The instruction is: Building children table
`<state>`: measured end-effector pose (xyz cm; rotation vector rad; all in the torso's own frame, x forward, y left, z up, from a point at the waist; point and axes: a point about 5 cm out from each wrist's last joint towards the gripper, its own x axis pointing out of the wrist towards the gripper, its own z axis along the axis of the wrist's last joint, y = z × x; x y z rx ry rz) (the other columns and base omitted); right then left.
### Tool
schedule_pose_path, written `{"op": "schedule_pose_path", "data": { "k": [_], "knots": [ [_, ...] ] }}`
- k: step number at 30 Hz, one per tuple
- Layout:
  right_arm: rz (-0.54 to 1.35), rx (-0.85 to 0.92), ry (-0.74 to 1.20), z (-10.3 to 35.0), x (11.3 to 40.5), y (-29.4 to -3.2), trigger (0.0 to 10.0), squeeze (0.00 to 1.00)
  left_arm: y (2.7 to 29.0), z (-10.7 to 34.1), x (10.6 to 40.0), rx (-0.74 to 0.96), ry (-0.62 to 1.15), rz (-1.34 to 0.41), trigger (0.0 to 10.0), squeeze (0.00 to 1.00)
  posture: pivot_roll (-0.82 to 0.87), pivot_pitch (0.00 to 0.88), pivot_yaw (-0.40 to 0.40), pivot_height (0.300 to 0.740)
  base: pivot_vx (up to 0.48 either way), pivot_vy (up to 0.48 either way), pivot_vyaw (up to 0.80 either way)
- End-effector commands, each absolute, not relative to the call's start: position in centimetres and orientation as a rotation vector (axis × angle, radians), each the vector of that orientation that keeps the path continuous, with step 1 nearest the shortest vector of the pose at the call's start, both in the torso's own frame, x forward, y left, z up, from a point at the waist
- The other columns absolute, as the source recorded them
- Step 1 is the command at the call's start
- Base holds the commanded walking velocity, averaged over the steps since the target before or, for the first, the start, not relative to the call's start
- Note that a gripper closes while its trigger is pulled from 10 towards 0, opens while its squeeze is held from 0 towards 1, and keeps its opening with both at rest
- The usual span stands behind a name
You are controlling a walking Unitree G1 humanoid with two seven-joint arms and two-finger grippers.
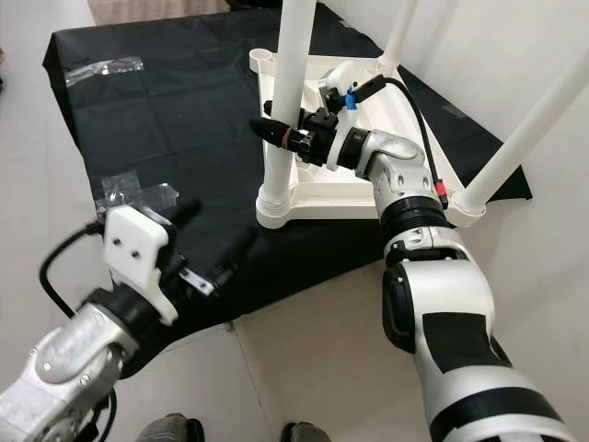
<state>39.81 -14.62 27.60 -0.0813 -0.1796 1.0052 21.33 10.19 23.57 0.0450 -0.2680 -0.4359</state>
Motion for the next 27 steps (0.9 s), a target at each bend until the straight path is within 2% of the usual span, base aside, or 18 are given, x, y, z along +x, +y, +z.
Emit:
{"op": "schedule_pose_path", "data": {
  "k": [1,4,7,15,18,21,24,27],
  "knots": [
    [0.916,-0.118,-0.186,27.1,40.0,-15.1,0.0,0.00,10.8,23.7,21.8,0.067,-0.277,-0.410,10.0,0.00,0.09,0.153,-0.097,0.740,0.000,0.000,0.00],
    [0.849,-0.136,-0.180,26.7,40.1,-15.2,0.0,0.00,11.4,24.0,22.2,0.083,-0.291,-0.387,10.0,0.00,0.09,0.152,-0.097,0.740,0.000,0.000,0.00],
    [0.676,-0.138,-0.143,25.8,40.7,-15.7,0.0,0.00,11.9,24.4,22.7,0.098,-0.305,-0.370,10.0,0.00,0.09,0.152,-0.097,0.740,0.000,0.000,0.00],
    [0.433,-0.139,-0.088,24.6,41.2,-15.7,0.0,0.00,11.7,24.5,22.8,0.098,-0.312,-0.372,10.0,0.00,0.09,0.159,-0.098,0.740,0.000,0.000,0.00],
    [0.263,-0.121,-0.060,23.8,41.2,-15.0,0.0,0.00,11.4,24.5,22.7,0.093,-0.313,-0.381,10.0,0.00,0.08,0.161,-0.100,0.740,0.000,0.000,0.00],
    [0.224,-0.097,-0.049,23.7,41.2,-14.9,0.0,0.00,11.3,24.4,22.7,0.092,-0.312,-0.383,10.0,0.00,0.08,0.161,-0.100,0.740,0.000,0.000,0.00],
    [-0.017,-0.047,-0.046,23.4,40.7,-13.7,0.0,0.00,10.8,24.5,22.6,0.074,-0.314,-0.397,10.0,0.00,0.08,0.163,-0.098,0.740,0.000,0.000,0.00],
    [-0.080,-0.039,-0.048,23.4,40.5,-13.3,0.0,0.00,10.6,24.5,22.5,0.068,-0.315,-0.401,10.0,0.00,0.08,0.163,-0.098,0.740,0.000,0.000,0.00]
  ]
}}
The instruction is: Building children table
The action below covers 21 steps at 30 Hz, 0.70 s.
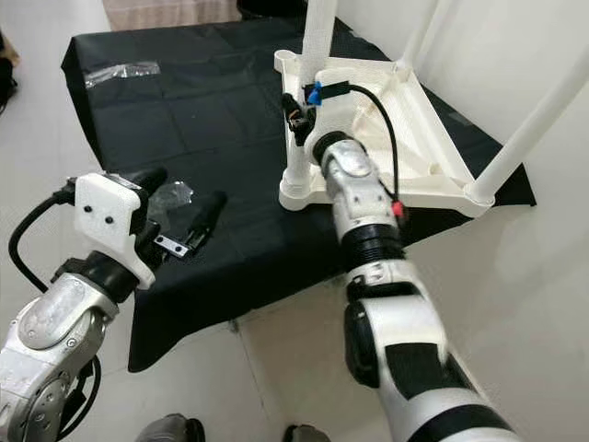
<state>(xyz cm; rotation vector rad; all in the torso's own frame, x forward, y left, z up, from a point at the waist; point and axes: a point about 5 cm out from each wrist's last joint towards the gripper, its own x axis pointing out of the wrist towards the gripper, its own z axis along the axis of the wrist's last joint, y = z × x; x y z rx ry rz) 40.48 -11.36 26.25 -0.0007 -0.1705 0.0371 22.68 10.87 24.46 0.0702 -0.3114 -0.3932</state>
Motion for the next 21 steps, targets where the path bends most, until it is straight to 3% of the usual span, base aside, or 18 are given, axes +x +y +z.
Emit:
{"op": "schedule_pose_path", "data": {
  "k": [1,7,14,15,18,19,20,21],
  "knots": [
    [-0.080,-0.039,-0.048,23.4,40.5,-13.3,0.0,0.00,10.6,24.5,22.5,0.068,-0.315,-0.401,10.0,0.00,0.08,0.163,-0.098,0.740,0.000,0.000,0.00],
    [-0.291,0.043,-0.075,23.6,39.3,-11.1,0.0,0.00,10.2,24.4,22.5,0.053,-0.315,-0.409,10.0,0.00,0.09,0.161,-0.103,0.740,0.000,0.000,0.00],
    [-0.296,0.076,-0.070,23.9,38.8,-8.7,0.0,0.00,10.1,24.5,22.5,0.048,-0.319,-0.408,10.0,0.00,0.09,0.160,-0.102,0.740,0.000,0.000,0.00],
    [-0.286,0.079,-0.067,24.0,38.7,-8.2,9.1,0.00,10.0,24.5,22.6,0.046,-0.319,-0.411,10.0,0.00,0.09,0.160,-0.102,0.740,0.000,0.000,0.00],
    [-0.278,0.080,-0.064,24.1,38.7,-7.9,9.1,0.00,10.0,24.5,22.5,0.045,-0.319,-0.413,10.0,0.00,0.09,0.160,-0.102,0.740,0.000,0.000,0.00],
    [-0.263,0.090,-0.065,24.2,38.6,-7.6,10.0,0.00,9.9,24.5,22.5,0.043,-0.319,-0.416,10.0,0.00,0.09,0.159,-0.101,0.740,0.000,0.000,0.00],
    [-0.251,0.093,-0.087,24.5,38.5,-7.6,10.0,1.00,9.9,24.4,22.5,0.043,-0.316,-0.414,10.0,0.00,0.08,0.157,-0.099,0.740,0.000,0.000,0.00],
    [-0.251,0.094,-0.105,24.9,38.4,-7.7,10.0,1.00,9.9,24.3,22.6,0.043,-0.314,-0.412,10.0,0.00,0.08,0.157,-0.099,0.740,0.000,0.000,0.00]
  ]
}}
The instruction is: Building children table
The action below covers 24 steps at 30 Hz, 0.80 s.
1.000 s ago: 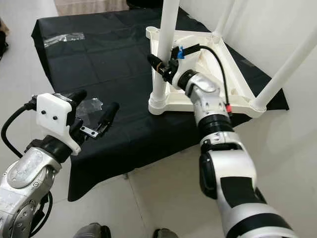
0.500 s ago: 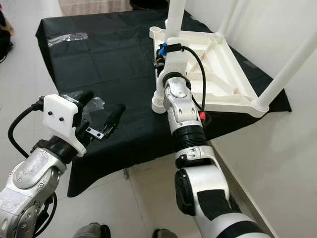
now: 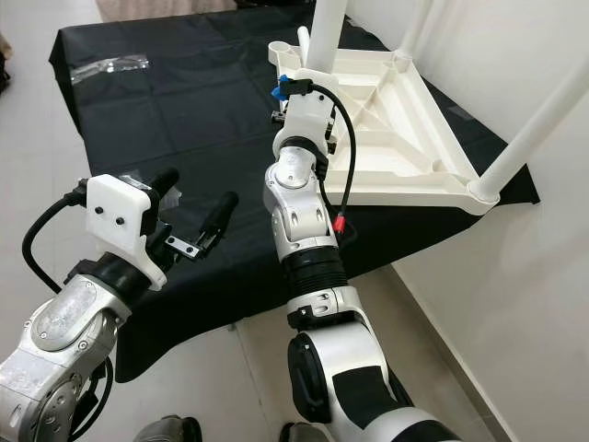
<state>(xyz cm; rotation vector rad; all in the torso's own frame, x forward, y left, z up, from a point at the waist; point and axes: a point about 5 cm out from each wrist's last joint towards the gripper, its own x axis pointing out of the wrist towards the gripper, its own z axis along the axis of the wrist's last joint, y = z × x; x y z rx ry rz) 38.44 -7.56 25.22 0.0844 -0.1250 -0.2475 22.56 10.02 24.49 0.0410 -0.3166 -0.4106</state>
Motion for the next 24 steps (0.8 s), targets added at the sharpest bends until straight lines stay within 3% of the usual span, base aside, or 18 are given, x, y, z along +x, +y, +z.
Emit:
{"op": "schedule_pose_path", "data": {
  "k": [1,4,5,11,12,15,20,23,24],
  "knots": [
    [-0.251,0.094,-0.105,24.9,38.4,-7.7,10.0,1.00,9.9,24.3,22.6,0.043,-0.314,-0.412,10.0,0.00,0.08,0.157,-0.099,0.740,0.000,0.000,0.00],
    [-0.261,0.093,-0.138,25.4,38.2,-8.2,10.0,1.00,9.9,24.3,22.6,0.043,-0.312,-0.409,10.0,0.00,0.08,0.157,-0.099,0.740,0.000,0.000,0.00],
    [-0.257,0.106,-0.147,25.7,38.2,-8.4,10.0,0.00,9.9,24.3,22.6,0.044,-0.313,-0.409,10.0,0.00,0.08,0.157,-0.099,0.740,0.000,0.000,0.00],
    [-0.195,0.128,-0.191,26.8,37.9,-9.7,10.0,0.00,9.8,24.2,22.7,0.043,-0.314,-0.411,10.0,0.00,0.07,0.153,-0.093,0.740,0.000,0.000,0.00],
    [-0.075,0.141,-0.204,27.3,38.1,-10.1,10.0,0.00,9.8,24.3,22.7,0.043,-0.316,-0.411,10.0,0.00,0.07,0.154,-0.093,0.740,0.000,0.000,0.00],
    [-0.013,0.124,-0.202,27.4,38.2,-10.4,10.0,0.00,9.9,24.3,22.7,0.043,-0.316,-0.410,10.0,0.00,0.07,0.155,-0.092,0.740,0.000,0.000,0.00],
    [0.047,0.074,-0.204,27.8,39.0,-13.4,10.0,0.00,10.0,24.3,22.7,0.044,-0.319,-0.406,10.0,0.00,0.07,0.154,-0.093,0.740,0.000,0.000,0.00],
    [0.292,0.139,-0.172,27.7,39.5,-13.9,10.0,0.00,9.9,24.4,22.8,0.042,-0.324,-0.410,10.0,0.00,0.07,0.146,-0.094,0.740,0.000,0.000,0.00],
    [0.292,0.139,-0.172,27.7,39.5,-13.9,10.0,0.00,9.9,24.4,22.8,0.042,-0.324,-0.410,10.0,0.00,0.07,0.146,-0.094,0.740,0.000,0.000,0.00]
  ]
}}
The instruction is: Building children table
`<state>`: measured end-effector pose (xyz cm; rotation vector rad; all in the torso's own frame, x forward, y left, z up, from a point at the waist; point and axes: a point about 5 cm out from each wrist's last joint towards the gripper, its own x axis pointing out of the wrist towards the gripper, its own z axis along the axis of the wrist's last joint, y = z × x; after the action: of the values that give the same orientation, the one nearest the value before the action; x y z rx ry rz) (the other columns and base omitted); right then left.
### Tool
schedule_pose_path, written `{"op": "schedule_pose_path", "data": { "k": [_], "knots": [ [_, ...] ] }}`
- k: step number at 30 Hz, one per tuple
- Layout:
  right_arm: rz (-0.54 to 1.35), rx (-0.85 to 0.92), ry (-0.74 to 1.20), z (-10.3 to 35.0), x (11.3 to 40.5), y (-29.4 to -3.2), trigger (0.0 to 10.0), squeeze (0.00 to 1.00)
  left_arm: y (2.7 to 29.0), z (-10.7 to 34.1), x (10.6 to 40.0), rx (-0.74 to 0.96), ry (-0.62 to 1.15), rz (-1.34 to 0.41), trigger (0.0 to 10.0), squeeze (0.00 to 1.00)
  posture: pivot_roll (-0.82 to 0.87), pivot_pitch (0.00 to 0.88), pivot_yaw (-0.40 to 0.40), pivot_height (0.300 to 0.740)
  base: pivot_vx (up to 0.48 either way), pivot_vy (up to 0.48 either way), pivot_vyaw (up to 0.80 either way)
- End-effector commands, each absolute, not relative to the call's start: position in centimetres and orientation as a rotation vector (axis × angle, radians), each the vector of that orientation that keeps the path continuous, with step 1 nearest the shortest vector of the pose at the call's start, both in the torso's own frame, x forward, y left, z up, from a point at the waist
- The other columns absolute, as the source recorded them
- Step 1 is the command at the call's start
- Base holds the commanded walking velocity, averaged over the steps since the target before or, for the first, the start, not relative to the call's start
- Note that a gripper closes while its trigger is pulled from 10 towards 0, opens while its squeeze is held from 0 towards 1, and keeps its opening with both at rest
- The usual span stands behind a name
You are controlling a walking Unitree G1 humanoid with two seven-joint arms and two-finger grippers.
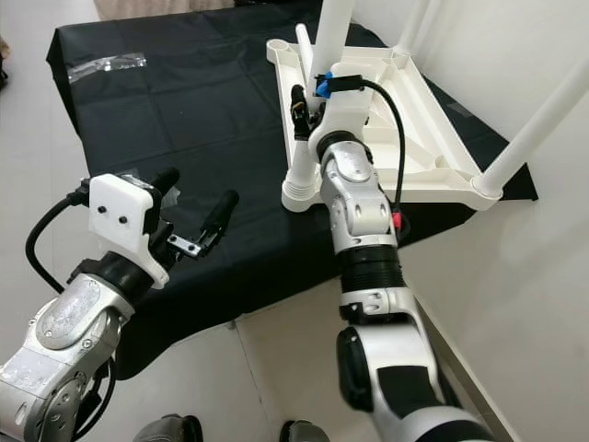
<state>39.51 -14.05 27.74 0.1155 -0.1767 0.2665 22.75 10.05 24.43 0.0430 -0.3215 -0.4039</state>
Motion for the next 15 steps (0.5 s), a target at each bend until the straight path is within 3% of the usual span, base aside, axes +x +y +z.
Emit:
{"op": "schedule_pose_path", "data": {
  "k": [1,15],
  "knots": [
    [0.395,0.142,-0.158,27.5,39.7,-13.9,10.0,0.00,9.8,24.4,22.7,0.039,-0.325,-0.415,10.0,0.00,0.08,0.143,-0.094,0.740,0.000,0.000,0.00],
    [0.814,0.072,-0.126,26.9,40.1,-11.8,10.0,0.00,9.3,24.2,22.4,0.034,-0.319,-0.427,10.0,0.00,0.09,0.127,-0.107,0.740,0.000,0.000,0.00]
  ]
}}
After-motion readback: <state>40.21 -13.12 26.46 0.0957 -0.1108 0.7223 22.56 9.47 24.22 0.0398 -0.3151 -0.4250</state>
